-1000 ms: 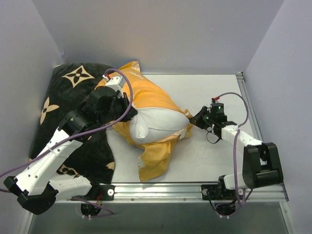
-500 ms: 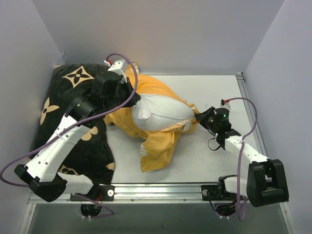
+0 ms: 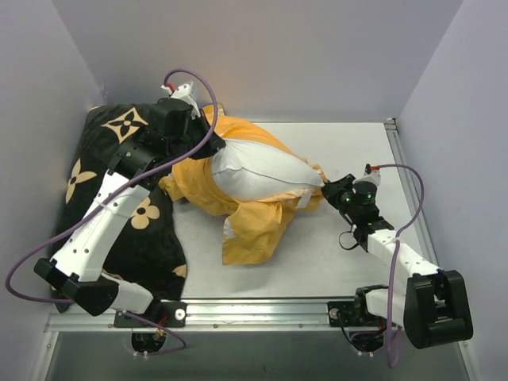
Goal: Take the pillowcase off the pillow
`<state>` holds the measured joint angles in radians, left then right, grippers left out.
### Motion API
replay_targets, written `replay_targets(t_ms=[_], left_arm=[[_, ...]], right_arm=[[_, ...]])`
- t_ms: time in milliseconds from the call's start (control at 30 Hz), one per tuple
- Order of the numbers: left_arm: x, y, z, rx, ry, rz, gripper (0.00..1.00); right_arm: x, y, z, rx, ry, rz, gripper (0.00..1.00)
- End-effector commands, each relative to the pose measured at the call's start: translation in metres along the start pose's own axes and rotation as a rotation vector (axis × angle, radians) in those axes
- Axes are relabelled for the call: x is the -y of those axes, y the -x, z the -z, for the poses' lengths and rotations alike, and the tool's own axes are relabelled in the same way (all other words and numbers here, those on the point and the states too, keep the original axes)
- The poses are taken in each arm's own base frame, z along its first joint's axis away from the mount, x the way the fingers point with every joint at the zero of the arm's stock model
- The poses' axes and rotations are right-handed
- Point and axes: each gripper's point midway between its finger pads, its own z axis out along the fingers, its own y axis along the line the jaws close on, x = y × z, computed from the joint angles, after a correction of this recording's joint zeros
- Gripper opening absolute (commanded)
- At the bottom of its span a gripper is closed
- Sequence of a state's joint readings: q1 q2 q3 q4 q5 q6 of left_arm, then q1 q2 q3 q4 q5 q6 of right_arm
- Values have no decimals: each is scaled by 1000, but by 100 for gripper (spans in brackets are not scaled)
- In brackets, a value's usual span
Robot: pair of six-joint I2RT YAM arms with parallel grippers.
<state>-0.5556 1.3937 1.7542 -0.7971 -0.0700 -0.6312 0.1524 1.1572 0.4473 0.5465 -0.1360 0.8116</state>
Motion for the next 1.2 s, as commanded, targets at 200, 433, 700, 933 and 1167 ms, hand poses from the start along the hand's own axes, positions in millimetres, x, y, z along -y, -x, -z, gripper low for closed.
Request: replay_targets(t_ms=[200, 433, 700, 933, 1167], left_arm=[[-16, 135, 32, 464, 54, 115, 0], [-18, 139, 17, 438, 39, 140, 0], [-15, 122, -13, 365, 7, 152, 0], [-13, 102, -31, 350, -12, 159, 0], [-1, 94, -44, 338, -25, 148, 0]], right_arm=[[85, -17, 10, -28, -375, 113, 6], [45, -20, -11, -25, -393, 361, 6], [11, -50, 0, -118, -247, 405, 64], [-25, -22, 35, -194, -112, 187, 72], [-107, -33, 88, -236, 152, 180, 73]])
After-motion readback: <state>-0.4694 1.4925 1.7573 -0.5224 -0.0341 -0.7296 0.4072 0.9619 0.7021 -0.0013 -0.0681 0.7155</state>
